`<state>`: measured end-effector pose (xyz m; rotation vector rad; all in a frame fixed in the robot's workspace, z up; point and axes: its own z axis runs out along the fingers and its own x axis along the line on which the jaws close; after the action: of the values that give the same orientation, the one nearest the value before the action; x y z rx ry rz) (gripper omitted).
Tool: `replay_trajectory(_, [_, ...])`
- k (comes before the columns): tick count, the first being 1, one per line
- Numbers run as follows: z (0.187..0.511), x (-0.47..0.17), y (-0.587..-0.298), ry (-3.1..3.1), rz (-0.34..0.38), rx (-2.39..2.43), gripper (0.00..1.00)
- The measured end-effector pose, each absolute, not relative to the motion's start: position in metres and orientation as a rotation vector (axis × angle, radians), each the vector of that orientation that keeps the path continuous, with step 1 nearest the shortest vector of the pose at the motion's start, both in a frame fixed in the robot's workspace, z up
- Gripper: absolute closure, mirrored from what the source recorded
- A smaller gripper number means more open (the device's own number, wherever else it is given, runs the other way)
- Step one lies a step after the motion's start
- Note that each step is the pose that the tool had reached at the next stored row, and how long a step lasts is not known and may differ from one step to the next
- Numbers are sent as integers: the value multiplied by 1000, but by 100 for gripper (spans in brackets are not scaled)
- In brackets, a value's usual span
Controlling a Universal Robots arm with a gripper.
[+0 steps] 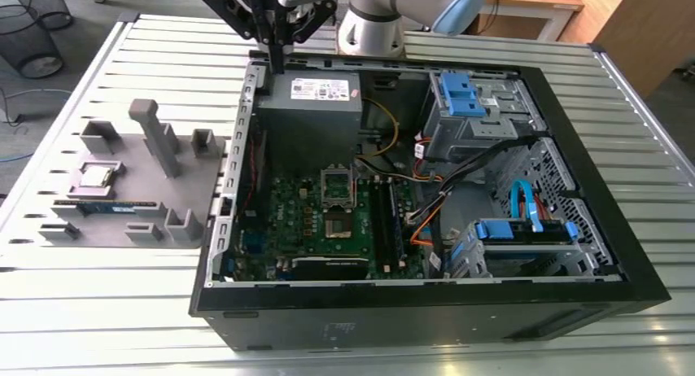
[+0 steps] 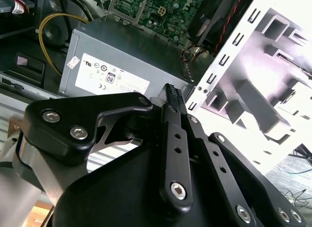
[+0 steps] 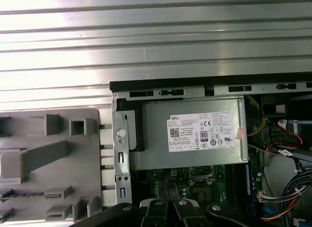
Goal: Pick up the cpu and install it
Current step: 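Reach for the cpu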
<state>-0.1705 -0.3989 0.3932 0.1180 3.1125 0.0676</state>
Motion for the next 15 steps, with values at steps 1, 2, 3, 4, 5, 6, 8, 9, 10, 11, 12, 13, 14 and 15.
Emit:
replay_trajectory(1, [393,-172,-399,3113,68,118,89])
replay_trajectory(2, [393,-173,-399,3113,68,118,89])
replay_trajectory(3, [393,-174,-399,3112,68,118,89])
replay_trajectory(4, [393,-176,-399,3113,68,118,89])
replay_trajectory(5, [393,-177,-399,3113,68,118,89])
replay_trajectory(6, [393,-178,-399,3112,68,118,89])
replay_trajectory(8, [393,-179,-399,3112,68,118,89])
replay_trajectory(9, [393,-180,-399,3113,68,118,89])
replay_trajectory(10, [393,-180,-399,3113,68,118,89])
replay_trajectory(11, [393,-181,-399,3113,68,118,89])
replay_trajectory(12, [393,-181,-399,3112,68,118,89])
replay_trajectory(13, [393,-181,-399,3112,68,118,89])
replay_trajectory(14, [393,-181,-399,3112,68,118,89])
replay_trajectory(15, [393,-181,-399,3113,68,118,89])
